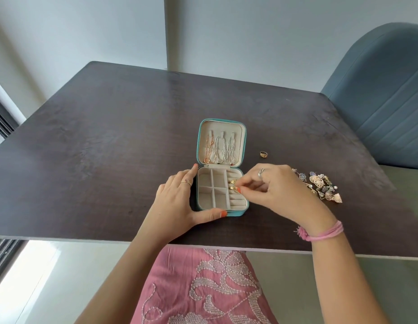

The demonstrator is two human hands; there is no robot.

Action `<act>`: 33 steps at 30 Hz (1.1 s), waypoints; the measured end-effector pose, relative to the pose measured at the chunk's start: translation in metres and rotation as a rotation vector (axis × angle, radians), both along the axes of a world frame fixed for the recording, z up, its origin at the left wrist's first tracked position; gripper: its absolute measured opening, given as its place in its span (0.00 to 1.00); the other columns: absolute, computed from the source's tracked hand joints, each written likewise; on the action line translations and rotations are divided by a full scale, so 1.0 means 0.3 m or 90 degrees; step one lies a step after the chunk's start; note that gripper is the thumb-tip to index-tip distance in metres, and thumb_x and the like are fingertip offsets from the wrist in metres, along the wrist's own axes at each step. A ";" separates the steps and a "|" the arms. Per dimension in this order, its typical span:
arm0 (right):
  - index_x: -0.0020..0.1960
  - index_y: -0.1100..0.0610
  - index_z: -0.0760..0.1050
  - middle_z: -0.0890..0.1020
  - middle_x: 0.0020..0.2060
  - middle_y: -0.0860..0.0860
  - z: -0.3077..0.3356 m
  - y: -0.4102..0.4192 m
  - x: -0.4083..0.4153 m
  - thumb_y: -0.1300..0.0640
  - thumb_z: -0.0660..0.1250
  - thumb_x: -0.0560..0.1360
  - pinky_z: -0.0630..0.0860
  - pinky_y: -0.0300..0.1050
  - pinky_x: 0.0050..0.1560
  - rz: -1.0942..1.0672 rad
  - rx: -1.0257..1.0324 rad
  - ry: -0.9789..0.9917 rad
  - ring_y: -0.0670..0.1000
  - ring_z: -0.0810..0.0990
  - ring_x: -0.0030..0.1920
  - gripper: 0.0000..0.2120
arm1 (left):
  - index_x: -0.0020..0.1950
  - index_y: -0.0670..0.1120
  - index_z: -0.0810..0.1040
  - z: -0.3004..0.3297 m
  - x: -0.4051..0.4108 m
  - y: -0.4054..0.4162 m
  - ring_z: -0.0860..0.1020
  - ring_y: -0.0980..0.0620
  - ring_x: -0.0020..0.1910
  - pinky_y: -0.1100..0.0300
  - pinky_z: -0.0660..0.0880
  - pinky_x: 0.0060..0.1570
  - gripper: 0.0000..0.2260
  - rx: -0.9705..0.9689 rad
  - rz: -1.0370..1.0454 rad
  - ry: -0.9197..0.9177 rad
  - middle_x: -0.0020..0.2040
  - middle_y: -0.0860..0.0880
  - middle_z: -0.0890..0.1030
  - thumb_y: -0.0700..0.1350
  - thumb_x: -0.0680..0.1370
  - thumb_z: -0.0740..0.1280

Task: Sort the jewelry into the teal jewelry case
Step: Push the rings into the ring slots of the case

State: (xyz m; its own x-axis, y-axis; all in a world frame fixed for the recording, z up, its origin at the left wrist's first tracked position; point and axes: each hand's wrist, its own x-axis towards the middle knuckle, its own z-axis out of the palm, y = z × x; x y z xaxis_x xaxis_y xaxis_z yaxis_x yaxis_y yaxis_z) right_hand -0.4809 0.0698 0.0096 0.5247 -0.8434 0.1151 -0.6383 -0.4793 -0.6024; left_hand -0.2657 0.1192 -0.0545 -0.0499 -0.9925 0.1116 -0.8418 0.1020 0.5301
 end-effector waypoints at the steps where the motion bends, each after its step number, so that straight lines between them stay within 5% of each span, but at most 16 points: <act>1: 0.48 0.53 0.85 0.81 0.42 0.44 -0.008 0.001 0.001 0.61 0.72 0.73 0.76 0.30 0.41 0.002 -0.010 0.016 0.41 0.81 0.40 0.06 | 0.78 0.51 0.51 -0.003 0.001 0.000 0.63 0.55 0.69 0.55 0.62 0.66 0.54 0.000 0.000 -0.002 0.72 0.55 0.64 0.79 0.59 0.56; 5: 0.51 0.53 0.84 0.82 0.43 0.44 -0.028 0.006 0.007 0.58 0.71 0.73 0.79 0.38 0.45 0.002 -0.042 0.061 0.43 0.81 0.40 0.07 | 0.78 0.50 0.51 -0.004 0.001 -0.001 0.63 0.55 0.69 0.55 0.62 0.66 0.54 -0.002 -0.002 -0.002 0.72 0.55 0.64 0.79 0.59 0.55; 10: 0.50 0.53 0.83 0.81 0.40 0.41 -0.026 0.016 0.012 0.57 0.71 0.73 0.78 0.36 0.46 -0.015 -0.059 0.084 0.36 0.79 0.38 0.06 | 0.78 0.50 0.51 0.002 -0.002 -0.001 0.63 0.55 0.70 0.56 0.61 0.66 0.54 0.001 -0.001 0.004 0.72 0.55 0.64 0.78 0.60 0.59; 16: 0.48 0.54 0.85 0.84 0.44 0.46 -0.039 0.029 0.020 0.56 0.71 0.74 0.80 0.46 0.44 0.001 -0.111 0.104 0.43 0.80 0.40 0.05 | 0.78 0.50 0.51 0.004 -0.003 -0.004 0.63 0.54 0.70 0.55 0.61 0.67 0.54 0.009 -0.002 0.003 0.72 0.54 0.64 0.78 0.59 0.58; 21: 0.52 0.53 0.84 0.80 0.46 0.42 -0.042 0.042 0.016 0.55 0.69 0.75 0.75 0.38 0.47 -0.014 -0.111 0.125 0.40 0.77 0.44 0.08 | 0.78 0.50 0.51 0.001 -0.001 -0.003 0.63 0.54 0.70 0.54 0.62 0.66 0.55 0.006 -0.002 0.000 0.72 0.54 0.64 0.79 0.58 0.54; 27: 0.56 0.51 0.83 0.82 0.49 0.45 -0.040 0.041 0.014 0.57 0.67 0.76 0.75 0.43 0.53 0.005 -0.118 0.191 0.45 0.76 0.49 0.11 | 0.78 0.50 0.52 0.003 -0.002 -0.002 0.63 0.55 0.70 0.55 0.61 0.66 0.55 0.001 0.000 0.002 0.72 0.55 0.65 0.79 0.58 0.53; 33: 0.53 0.50 0.83 0.83 0.44 0.43 0.032 -0.028 -0.057 0.61 0.68 0.74 0.70 0.23 0.47 -0.103 -0.087 0.055 0.41 0.81 0.42 0.11 | 0.78 0.50 0.51 0.012 -0.002 0.001 0.64 0.54 0.69 0.54 0.61 0.67 0.55 0.014 -0.006 0.010 0.72 0.54 0.64 0.79 0.59 0.57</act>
